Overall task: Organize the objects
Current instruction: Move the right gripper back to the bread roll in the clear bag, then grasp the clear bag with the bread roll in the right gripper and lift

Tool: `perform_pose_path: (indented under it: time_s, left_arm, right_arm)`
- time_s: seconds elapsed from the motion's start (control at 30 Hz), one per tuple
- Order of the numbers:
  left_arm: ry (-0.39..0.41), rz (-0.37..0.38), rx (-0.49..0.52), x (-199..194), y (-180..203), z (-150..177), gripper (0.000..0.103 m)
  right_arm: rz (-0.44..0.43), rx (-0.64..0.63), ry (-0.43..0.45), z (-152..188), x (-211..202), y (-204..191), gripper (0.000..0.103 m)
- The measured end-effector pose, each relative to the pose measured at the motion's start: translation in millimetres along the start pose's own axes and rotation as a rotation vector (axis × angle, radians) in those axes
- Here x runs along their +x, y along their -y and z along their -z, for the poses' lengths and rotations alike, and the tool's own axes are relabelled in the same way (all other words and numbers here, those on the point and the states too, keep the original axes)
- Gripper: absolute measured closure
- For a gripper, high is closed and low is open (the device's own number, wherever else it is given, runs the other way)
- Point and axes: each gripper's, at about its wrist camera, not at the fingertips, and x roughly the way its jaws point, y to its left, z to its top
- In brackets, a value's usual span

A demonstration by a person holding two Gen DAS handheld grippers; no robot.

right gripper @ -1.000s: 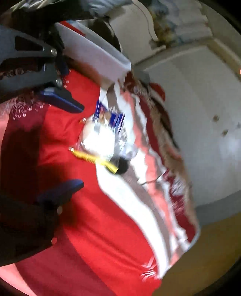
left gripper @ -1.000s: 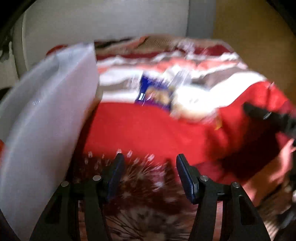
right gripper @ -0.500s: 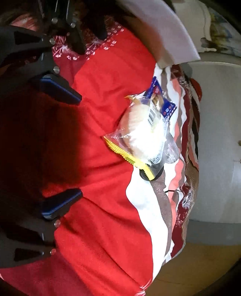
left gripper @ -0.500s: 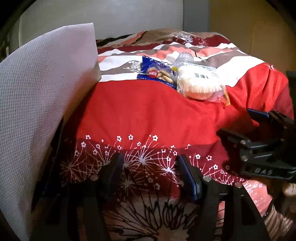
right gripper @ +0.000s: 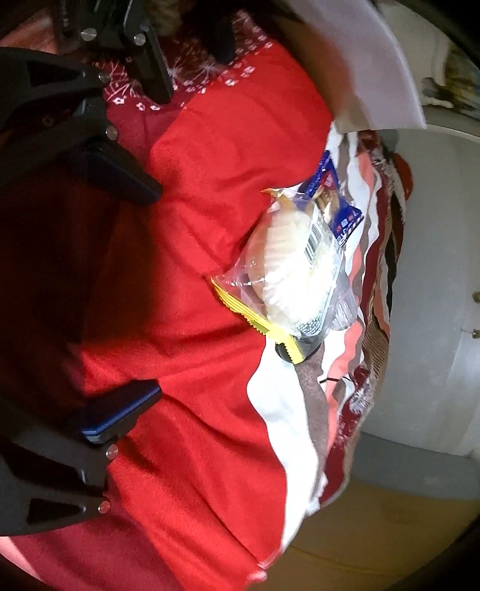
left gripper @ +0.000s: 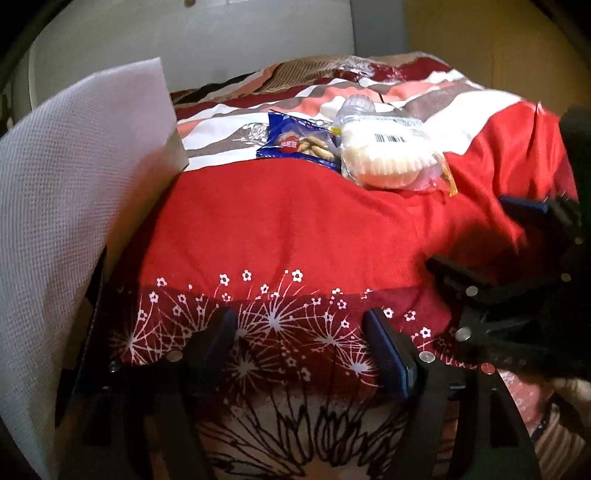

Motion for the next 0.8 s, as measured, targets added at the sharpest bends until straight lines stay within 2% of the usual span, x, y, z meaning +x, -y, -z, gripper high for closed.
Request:
perform_pose_path:
  time_s: [0.07,0.17,0.23,0.3,0.37,0.5,0.6,0.67,0.73,0.8]
  left_arm:
    - [-0.006,-0.018,0.020,0,3,0,0.030]
    - [-0.019,-0.001,0.030,-4,0,-2,0.031]
    - [-0.031,0.028,0.027,-10,-4,-4,0.033]
    - [-0.047,0.048,0.027,-16,-8,-7,0.039]
    - [-0.063,0.055,0.030,-25,-11,-11,0.040]
    - [-0.056,0.071,-0.035,-39,-17,-23,0.042]
    - [-0.064,0.140,-0.105,-46,-22,-35,0.053]
    - [-0.048,0.152,-0.090,-53,-22,-45,0.055]
    - [-0.011,0.149,-0.053,-63,-17,-56,0.055]
    - [0.025,0.146,-0.043,-70,-19,-63,0.055]
  right_arm:
    - [0.093,-0.061,0.010,1,-2,-14,0.000]
    - [0.142,-0.115,0.005,1,1,-23,0.000]
    - [0.087,-0.079,-0.019,0,3,-13,0.000]
    - [-0.027,0.000,-0.067,-1,7,7,0.000]
    - [-0.114,0.042,-0.089,-1,7,20,0.000]
    - [-0.119,0.009,-0.112,-2,6,12,0.000]
    - [-0.169,0.039,-0.096,-4,-1,17,0.000]
    - [-0.228,0.083,-0.081,-7,-11,23,0.007]
    - [-0.291,0.146,-0.076,-15,-21,30,0.009]
    - [-0.334,0.224,-0.015,-30,-37,40,0.009]
